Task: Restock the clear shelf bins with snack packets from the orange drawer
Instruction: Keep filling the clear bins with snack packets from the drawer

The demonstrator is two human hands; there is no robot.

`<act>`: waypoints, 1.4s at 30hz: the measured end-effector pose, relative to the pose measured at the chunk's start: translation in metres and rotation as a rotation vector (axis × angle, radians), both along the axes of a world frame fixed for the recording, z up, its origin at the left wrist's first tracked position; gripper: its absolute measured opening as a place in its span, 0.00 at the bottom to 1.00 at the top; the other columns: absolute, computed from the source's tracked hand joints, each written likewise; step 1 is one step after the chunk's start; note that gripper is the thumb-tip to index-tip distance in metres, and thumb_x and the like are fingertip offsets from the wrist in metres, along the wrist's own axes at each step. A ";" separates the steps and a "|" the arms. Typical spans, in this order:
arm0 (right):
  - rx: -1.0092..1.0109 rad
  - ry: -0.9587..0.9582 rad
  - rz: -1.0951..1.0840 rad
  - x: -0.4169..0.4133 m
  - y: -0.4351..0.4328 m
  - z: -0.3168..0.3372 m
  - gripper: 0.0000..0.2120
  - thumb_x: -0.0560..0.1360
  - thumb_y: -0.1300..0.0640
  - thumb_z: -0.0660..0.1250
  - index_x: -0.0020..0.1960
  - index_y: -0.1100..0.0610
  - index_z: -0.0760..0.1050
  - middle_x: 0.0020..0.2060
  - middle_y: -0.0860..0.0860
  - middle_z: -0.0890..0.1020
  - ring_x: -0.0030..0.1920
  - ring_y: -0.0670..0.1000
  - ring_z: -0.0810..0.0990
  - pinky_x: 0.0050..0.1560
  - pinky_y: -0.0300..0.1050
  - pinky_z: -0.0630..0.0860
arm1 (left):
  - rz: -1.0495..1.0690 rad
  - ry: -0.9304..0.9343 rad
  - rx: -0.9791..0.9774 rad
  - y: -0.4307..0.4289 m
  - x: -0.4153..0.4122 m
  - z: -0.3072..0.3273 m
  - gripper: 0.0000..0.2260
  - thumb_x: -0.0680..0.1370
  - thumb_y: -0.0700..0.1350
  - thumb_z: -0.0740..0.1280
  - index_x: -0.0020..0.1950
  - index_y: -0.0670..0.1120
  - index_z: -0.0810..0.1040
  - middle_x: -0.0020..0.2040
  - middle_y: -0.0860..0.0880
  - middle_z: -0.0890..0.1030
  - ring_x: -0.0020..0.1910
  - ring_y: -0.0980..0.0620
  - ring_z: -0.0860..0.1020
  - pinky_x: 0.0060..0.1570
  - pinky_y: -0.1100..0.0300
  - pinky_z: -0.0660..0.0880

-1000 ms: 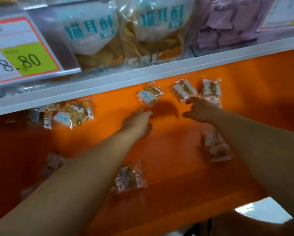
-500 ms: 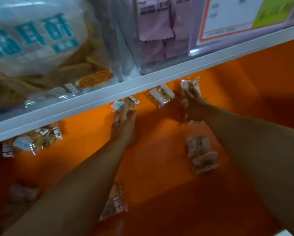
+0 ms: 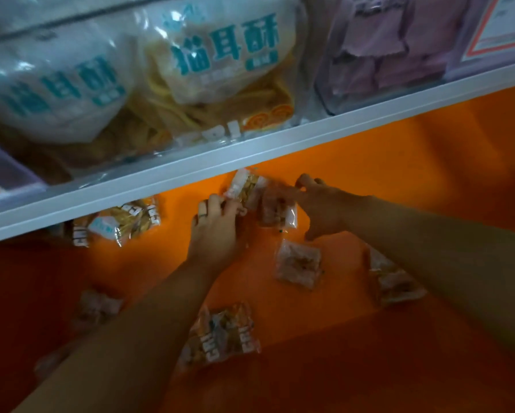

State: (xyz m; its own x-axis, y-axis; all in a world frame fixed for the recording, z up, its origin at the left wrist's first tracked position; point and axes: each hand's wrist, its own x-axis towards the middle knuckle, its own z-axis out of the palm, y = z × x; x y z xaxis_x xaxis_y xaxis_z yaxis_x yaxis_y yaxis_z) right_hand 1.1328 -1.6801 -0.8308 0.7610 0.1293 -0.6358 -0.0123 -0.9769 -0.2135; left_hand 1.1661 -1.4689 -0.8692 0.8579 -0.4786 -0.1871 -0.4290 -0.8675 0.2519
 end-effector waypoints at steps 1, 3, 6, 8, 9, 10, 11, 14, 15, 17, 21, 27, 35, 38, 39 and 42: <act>-0.025 0.052 0.007 -0.006 0.001 0.002 0.57 0.63 0.50 0.79 0.77 0.42 0.41 0.74 0.58 0.51 0.70 0.66 0.60 0.61 0.58 0.70 | 0.004 0.058 -0.003 -0.003 0.003 -0.002 0.26 0.75 0.49 0.66 0.72 0.54 0.64 0.71 0.44 0.60 0.69 0.40 0.59 0.64 0.43 0.64; -0.050 0.126 0.026 -0.017 0.004 0.002 0.60 0.64 0.50 0.79 0.76 0.43 0.35 0.75 0.53 0.34 0.75 0.65 0.47 0.63 0.62 0.69 | -0.029 0.241 0.032 -0.010 0.008 -0.006 0.36 0.76 0.49 0.67 0.77 0.61 0.49 0.78 0.50 0.45 0.76 0.38 0.45 0.69 0.39 0.58; -0.129 0.099 0.076 -0.029 0.018 -0.011 0.60 0.66 0.45 0.76 0.75 0.44 0.30 0.73 0.52 0.27 0.76 0.62 0.40 0.64 0.64 0.67 | -0.091 0.418 0.102 -0.018 0.010 -0.011 0.43 0.73 0.57 0.70 0.77 0.62 0.43 0.78 0.53 0.37 0.75 0.37 0.37 0.72 0.38 0.53; -0.189 0.076 0.094 -0.033 0.027 -0.022 0.62 0.64 0.43 0.76 0.74 0.45 0.27 0.74 0.53 0.29 0.76 0.61 0.40 0.66 0.68 0.62 | -0.093 0.440 0.098 -0.019 0.007 -0.011 0.44 0.71 0.57 0.72 0.77 0.60 0.45 0.78 0.51 0.39 0.75 0.36 0.39 0.71 0.41 0.54; -0.211 0.050 0.093 -0.035 0.030 -0.024 0.62 0.65 0.42 0.75 0.74 0.46 0.27 0.75 0.54 0.31 0.76 0.61 0.41 0.67 0.68 0.60 | -0.102 0.428 0.099 -0.017 0.005 -0.011 0.45 0.71 0.56 0.72 0.78 0.59 0.45 0.78 0.51 0.40 0.75 0.36 0.41 0.71 0.41 0.56; -0.228 0.021 0.087 -0.035 0.032 -0.027 0.60 0.67 0.42 0.74 0.74 0.47 0.27 0.76 0.54 0.35 0.76 0.61 0.44 0.67 0.68 0.59 | -0.132 0.407 0.115 -0.014 0.001 -0.011 0.45 0.72 0.54 0.72 0.78 0.58 0.45 0.78 0.50 0.41 0.75 0.35 0.43 0.70 0.42 0.58; -0.245 -0.009 0.080 -0.034 0.033 -0.028 0.58 0.68 0.42 0.73 0.75 0.48 0.28 0.76 0.55 0.40 0.75 0.61 0.47 0.68 0.67 0.59 | -0.183 0.392 0.142 -0.011 -0.001 -0.011 0.45 0.71 0.54 0.72 0.78 0.57 0.45 0.78 0.48 0.42 0.75 0.34 0.46 0.69 0.43 0.60; -0.256 -0.036 0.057 -0.028 0.031 -0.029 0.52 0.68 0.42 0.72 0.77 0.51 0.41 0.73 0.57 0.51 0.72 0.62 0.53 0.68 0.63 0.60 | -0.323 0.502 0.248 -0.002 0.000 -0.006 0.49 0.71 0.52 0.74 0.78 0.54 0.41 0.77 0.47 0.41 0.74 0.37 0.55 0.65 0.46 0.67; -0.256 -0.032 0.061 -0.027 0.032 -0.030 0.48 0.68 0.42 0.72 0.76 0.51 0.46 0.73 0.57 0.52 0.72 0.62 0.53 0.68 0.61 0.60 | -0.339 0.516 0.288 -0.001 -0.001 -0.003 0.49 0.72 0.50 0.74 0.78 0.54 0.40 0.77 0.47 0.41 0.73 0.37 0.56 0.62 0.47 0.70; -0.258 -0.024 0.069 -0.026 0.034 -0.030 0.43 0.70 0.42 0.71 0.75 0.51 0.50 0.72 0.58 0.53 0.72 0.62 0.52 0.69 0.60 0.59 | -0.355 0.390 0.365 0.000 -0.003 0.003 0.43 0.76 0.47 0.71 0.78 0.53 0.42 0.76 0.45 0.45 0.73 0.36 0.55 0.58 0.47 0.71; -0.230 -0.016 -0.001 -0.027 0.039 -0.029 0.38 0.73 0.45 0.68 0.75 0.51 0.52 0.73 0.58 0.52 0.73 0.62 0.51 0.64 0.56 0.68 | -0.335 0.258 0.353 0.002 -0.009 0.004 0.41 0.75 0.51 0.70 0.78 0.50 0.46 0.78 0.44 0.41 0.76 0.35 0.45 0.67 0.42 0.62; -0.200 0.059 0.014 -0.022 0.038 -0.019 0.40 0.75 0.44 0.67 0.76 0.53 0.47 0.68 0.57 0.67 0.65 0.61 0.69 0.54 0.51 0.73 | -0.268 0.324 0.229 0.005 -0.011 -0.002 0.46 0.69 0.51 0.76 0.77 0.52 0.49 0.73 0.46 0.57 0.65 0.39 0.68 0.51 0.49 0.73; -0.098 0.092 -0.071 -0.022 0.041 0.027 0.43 0.72 0.47 0.71 0.77 0.56 0.50 0.59 0.55 0.76 0.54 0.56 0.78 0.39 0.45 0.70 | -0.176 0.416 0.336 0.016 -0.013 0.023 0.43 0.67 0.52 0.77 0.75 0.52 0.56 0.73 0.45 0.57 0.63 0.38 0.69 0.54 0.49 0.73; -0.114 0.027 -0.060 -0.029 0.047 0.051 0.43 0.68 0.47 0.74 0.75 0.56 0.55 0.59 0.56 0.77 0.57 0.57 0.76 0.41 0.45 0.71 | -0.148 0.423 0.294 0.024 -0.014 0.050 0.38 0.69 0.48 0.76 0.73 0.54 0.59 0.72 0.47 0.58 0.61 0.41 0.70 0.51 0.51 0.74; -0.136 0.001 -0.053 -0.033 0.051 0.059 0.42 0.67 0.47 0.75 0.74 0.57 0.56 0.59 0.56 0.77 0.59 0.57 0.76 0.43 0.45 0.70 | -0.131 0.426 0.265 0.026 -0.016 0.061 0.35 0.70 0.46 0.74 0.72 0.55 0.60 0.71 0.47 0.58 0.59 0.42 0.72 0.48 0.53 0.74; -0.136 -0.103 -0.035 -0.048 0.065 0.090 0.34 0.69 0.47 0.73 0.68 0.59 0.64 0.58 0.58 0.77 0.59 0.59 0.73 0.45 0.45 0.69 | -0.120 0.379 0.204 0.037 -0.024 0.095 0.33 0.70 0.43 0.73 0.70 0.55 0.61 0.67 0.48 0.58 0.48 0.46 0.74 0.44 0.56 0.75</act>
State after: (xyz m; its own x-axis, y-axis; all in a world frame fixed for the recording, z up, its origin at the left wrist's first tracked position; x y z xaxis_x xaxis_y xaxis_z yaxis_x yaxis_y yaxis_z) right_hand 1.0851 -1.6151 -0.7404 0.8258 0.0192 -0.5636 -0.0321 -0.9962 -0.0809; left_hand 1.1417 -1.4315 -0.7741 0.6512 -0.4915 -0.5783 -0.4400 -0.8654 0.2400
